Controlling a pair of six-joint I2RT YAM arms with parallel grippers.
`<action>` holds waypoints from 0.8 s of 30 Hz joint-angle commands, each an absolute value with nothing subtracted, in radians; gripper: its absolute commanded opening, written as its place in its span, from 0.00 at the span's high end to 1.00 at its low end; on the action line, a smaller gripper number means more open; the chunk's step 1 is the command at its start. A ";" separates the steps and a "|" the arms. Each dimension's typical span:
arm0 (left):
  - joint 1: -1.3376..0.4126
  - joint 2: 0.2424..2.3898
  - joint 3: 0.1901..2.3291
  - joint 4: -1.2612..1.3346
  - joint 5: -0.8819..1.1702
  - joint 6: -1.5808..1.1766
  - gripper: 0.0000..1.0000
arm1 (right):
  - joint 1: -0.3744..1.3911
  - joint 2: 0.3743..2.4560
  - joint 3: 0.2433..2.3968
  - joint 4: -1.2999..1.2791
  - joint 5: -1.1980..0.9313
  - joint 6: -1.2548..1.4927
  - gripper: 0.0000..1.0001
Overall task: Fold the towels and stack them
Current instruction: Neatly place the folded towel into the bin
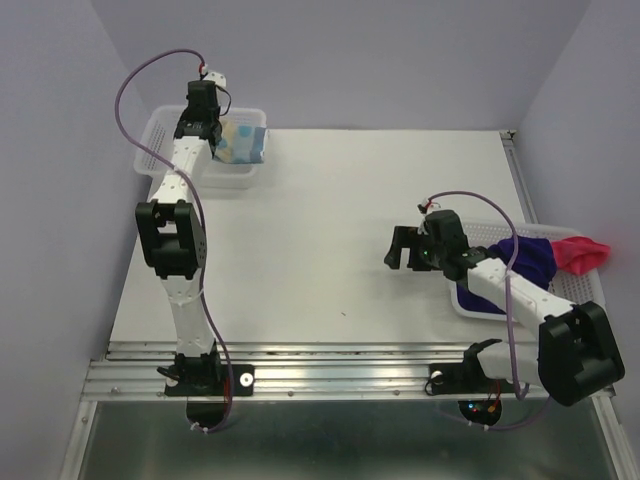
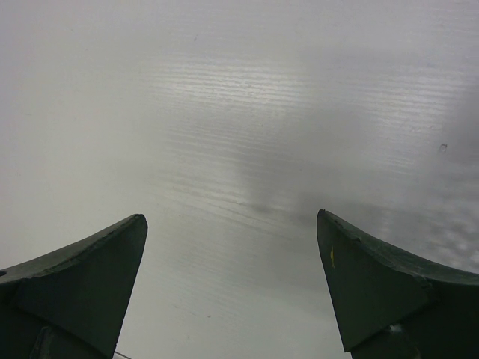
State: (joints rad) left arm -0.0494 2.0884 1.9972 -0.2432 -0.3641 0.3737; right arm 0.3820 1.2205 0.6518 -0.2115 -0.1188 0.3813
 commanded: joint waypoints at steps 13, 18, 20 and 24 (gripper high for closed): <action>0.020 2.221 1.960 -0.061 -0.367 0.411 1.00 | 0.391 1.321 0.742 -0.173 -0.060 0.368 0.00; 0.040 2.240 1.970 -0.055 -0.370 0.431 1.00 | 0.390 1.338 0.756 -0.164 -0.063 0.370 0.00; 0.044 2.249 1.979 -0.051 -0.380 0.440 1.00 | 0.390 1.341 0.761 -0.166 -0.063 0.373 0.00; 0.044 2.298 2.060 -0.112 -0.402 0.446 0.96 | 0.390 1.338 0.781 -0.182 -0.061 0.373 0.00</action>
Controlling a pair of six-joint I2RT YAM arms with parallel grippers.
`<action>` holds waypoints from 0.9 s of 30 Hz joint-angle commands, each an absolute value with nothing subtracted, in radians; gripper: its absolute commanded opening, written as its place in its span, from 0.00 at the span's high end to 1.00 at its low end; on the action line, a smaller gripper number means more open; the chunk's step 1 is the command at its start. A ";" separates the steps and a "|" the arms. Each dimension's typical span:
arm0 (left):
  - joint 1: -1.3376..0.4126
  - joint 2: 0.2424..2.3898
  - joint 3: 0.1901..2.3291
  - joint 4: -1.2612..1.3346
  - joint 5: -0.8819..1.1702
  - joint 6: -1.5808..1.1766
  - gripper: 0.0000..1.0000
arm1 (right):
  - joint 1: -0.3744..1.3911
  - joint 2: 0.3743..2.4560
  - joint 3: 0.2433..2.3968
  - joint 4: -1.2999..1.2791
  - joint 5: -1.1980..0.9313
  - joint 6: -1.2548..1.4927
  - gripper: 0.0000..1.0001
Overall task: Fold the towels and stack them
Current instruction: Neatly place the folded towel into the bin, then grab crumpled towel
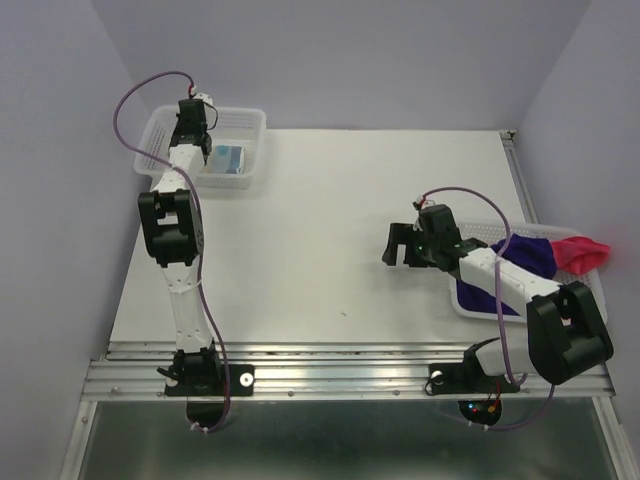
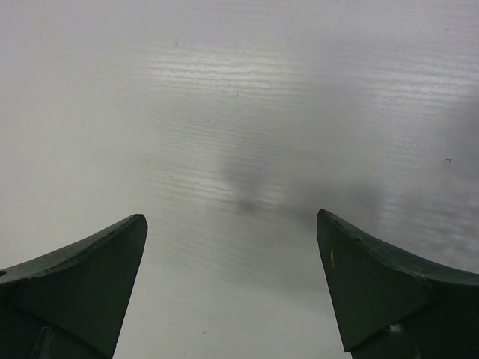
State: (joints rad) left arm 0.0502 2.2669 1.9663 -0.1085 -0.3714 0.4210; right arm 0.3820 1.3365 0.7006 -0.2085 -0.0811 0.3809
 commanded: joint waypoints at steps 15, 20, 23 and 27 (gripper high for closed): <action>0.041 2.048 2.069 -0.241 -0.393 0.310 0.01 | 0.388 1.232 0.976 -0.447 0.208 0.459 0.00; 0.003 1.818 1.949 -0.269 -0.198 0.060 0.01 | 0.322 1.190 1.063 -0.607 0.422 0.509 0.00; -0.085 1.648 1.721 -0.187 -0.100 -0.089 0.01 | 0.233 1.171 1.098 -0.713 0.503 0.523 0.00; -0.328 1.439 1.413 -0.051 -0.218 -0.124 0.01 | 0.065 1.170 1.117 -0.768 0.547 0.535 0.00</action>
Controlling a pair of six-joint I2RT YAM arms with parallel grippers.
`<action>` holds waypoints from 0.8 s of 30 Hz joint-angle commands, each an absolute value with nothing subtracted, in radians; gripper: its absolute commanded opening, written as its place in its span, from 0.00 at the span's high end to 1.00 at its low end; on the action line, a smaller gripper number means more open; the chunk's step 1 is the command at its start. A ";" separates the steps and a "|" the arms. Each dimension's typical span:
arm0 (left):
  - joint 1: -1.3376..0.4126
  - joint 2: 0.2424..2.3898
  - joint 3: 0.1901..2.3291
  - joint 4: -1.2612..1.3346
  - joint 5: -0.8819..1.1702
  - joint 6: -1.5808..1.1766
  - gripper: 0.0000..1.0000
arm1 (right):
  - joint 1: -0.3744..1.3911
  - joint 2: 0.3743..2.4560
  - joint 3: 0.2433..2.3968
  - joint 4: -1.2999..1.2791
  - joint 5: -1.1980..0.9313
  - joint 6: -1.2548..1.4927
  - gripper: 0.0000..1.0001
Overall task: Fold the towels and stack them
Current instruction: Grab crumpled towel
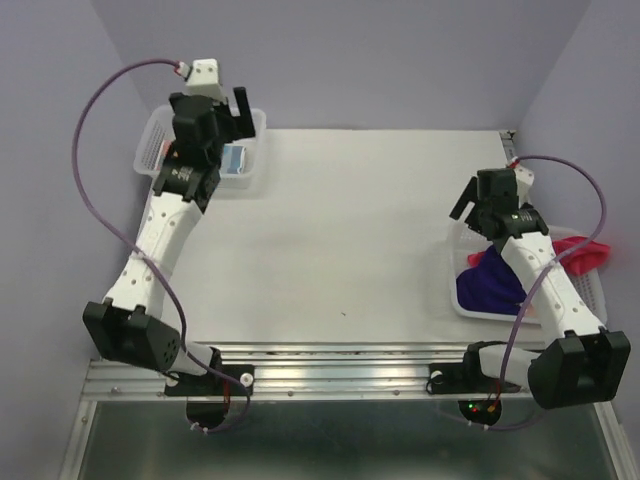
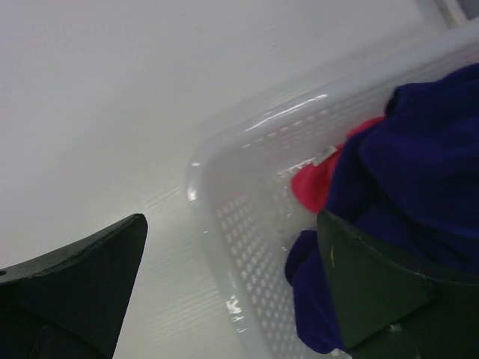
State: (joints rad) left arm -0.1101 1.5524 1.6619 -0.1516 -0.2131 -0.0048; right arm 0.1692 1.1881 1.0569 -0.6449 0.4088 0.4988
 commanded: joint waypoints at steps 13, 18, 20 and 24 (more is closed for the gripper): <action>-0.686 1.244 0.965 -0.034 -0.299 -0.402 0.01 | -0.212 1.236 1.112 -0.811 0.700 0.560 0.00; -0.704 1.197 0.893 -0.040 -0.336 -0.423 0.01 | -0.278 1.261 1.068 -0.750 0.621 0.554 0.00; -0.704 1.189 0.890 -0.052 -0.356 -0.428 0.01 | -0.284 1.266 1.042 -0.727 0.592 0.555 0.00; -0.704 1.169 0.891 -0.060 -0.362 -0.422 0.01 | -0.296 1.301 1.005 -0.703 0.581 0.581 0.15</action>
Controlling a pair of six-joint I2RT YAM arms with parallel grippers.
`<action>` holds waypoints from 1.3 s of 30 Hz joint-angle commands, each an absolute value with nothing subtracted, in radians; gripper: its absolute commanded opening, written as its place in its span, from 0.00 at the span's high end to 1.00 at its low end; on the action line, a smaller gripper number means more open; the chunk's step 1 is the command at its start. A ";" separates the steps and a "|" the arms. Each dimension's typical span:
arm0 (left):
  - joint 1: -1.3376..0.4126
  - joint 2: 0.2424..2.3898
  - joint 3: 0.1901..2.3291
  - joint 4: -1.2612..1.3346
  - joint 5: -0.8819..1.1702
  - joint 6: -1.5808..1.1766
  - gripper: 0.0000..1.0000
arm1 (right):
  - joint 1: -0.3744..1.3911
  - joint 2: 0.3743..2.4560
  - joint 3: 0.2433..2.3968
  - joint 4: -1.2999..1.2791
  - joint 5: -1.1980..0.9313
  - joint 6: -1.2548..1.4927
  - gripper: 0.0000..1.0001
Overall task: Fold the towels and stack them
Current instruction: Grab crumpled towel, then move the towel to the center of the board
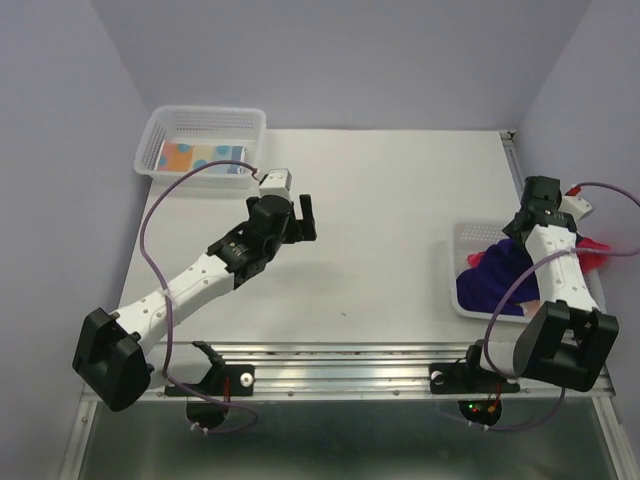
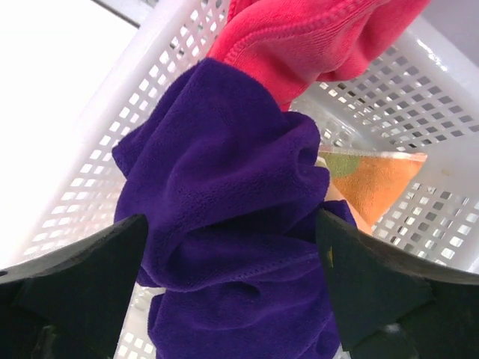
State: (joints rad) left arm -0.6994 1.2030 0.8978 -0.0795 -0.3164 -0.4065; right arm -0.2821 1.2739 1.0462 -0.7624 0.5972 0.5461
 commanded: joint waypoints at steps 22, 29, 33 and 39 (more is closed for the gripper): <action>-0.703 1.040 0.844 -0.083 -0.439 -0.443 0.01 | -0.307 1.086 1.430 -0.710 0.241 0.399 0.99; -0.704 1.009 0.831 -0.084 -0.456 -0.451 0.01 | -0.307 1.216 1.869 -0.695 -0.370 0.361 0.99; -0.704 0.983 0.834 -0.089 -0.471 -0.471 0.01 | -0.302 1.353 2.092 -0.591 -0.785 0.457 0.99; -0.704 0.948 0.857 -0.126 -0.500 -0.521 0.01 | -0.224 1.387 2.142 -0.160 -1.028 0.791 0.99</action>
